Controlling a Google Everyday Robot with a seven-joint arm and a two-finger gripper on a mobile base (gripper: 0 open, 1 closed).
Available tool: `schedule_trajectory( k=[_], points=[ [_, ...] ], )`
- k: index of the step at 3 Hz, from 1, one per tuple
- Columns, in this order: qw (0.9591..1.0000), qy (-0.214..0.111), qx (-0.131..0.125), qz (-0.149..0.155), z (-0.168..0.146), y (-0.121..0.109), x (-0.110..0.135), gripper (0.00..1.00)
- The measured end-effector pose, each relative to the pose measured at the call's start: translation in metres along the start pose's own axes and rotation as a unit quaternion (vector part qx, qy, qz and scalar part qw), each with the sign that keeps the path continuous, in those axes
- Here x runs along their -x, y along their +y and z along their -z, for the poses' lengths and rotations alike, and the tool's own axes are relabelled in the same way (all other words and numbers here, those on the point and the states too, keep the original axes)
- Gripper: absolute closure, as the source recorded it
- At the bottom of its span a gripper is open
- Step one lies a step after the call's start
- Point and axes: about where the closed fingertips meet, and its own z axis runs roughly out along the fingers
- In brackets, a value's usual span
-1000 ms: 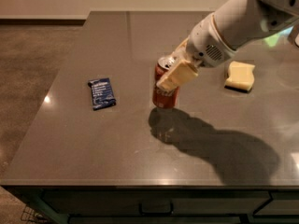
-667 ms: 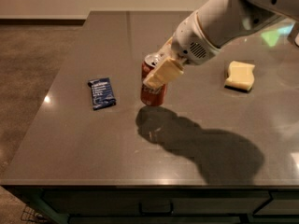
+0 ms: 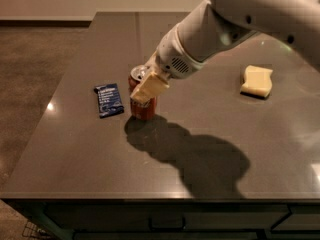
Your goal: Move coke can near rxbar blueberry
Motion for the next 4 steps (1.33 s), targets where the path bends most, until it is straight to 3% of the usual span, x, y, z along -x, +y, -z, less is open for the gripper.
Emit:
schedule_trajectory(
  k=[1,4],
  points=[
    [0.9999,0.006,0.005,0.009,-0.019,0.001,0.004,0.84],
    [0.9996,0.007,0.010,0.027,-0.035,-0.003,0.006,0.13]
  ],
)
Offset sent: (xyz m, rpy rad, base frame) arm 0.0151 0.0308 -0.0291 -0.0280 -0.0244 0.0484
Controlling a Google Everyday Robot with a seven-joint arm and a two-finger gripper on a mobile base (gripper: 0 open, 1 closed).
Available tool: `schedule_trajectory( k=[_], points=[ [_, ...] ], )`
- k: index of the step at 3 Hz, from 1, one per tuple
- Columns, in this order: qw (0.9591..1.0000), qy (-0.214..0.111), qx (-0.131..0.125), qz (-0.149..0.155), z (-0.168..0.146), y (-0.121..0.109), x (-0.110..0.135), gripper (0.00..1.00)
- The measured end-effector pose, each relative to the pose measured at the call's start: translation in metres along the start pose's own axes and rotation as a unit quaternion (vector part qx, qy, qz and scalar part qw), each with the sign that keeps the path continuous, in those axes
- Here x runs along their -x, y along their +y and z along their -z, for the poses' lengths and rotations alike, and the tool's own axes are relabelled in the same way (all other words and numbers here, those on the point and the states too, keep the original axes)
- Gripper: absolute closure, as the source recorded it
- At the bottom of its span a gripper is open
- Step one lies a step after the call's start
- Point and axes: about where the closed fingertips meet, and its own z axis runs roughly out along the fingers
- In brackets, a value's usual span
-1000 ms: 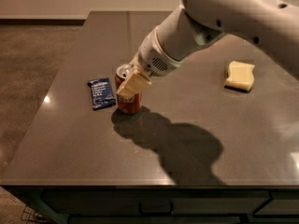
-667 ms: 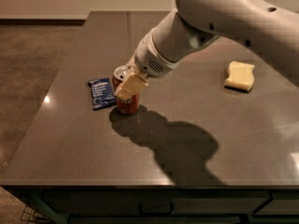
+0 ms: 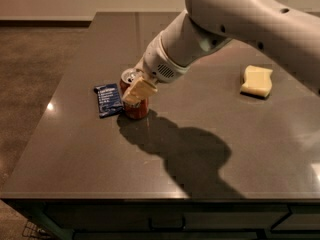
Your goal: Move coke can near rxbar blueberry
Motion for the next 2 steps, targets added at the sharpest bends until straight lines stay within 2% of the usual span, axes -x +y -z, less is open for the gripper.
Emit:
schedule_trajectory(
  k=[1,2],
  points=[
    [1.0000,0.000,0.000,0.002,0.0002,0.0011,0.0013,0.00],
    [1.0000,0.000,0.000,0.002,0.0002,0.0012,0.0013,0.00]
  ],
)
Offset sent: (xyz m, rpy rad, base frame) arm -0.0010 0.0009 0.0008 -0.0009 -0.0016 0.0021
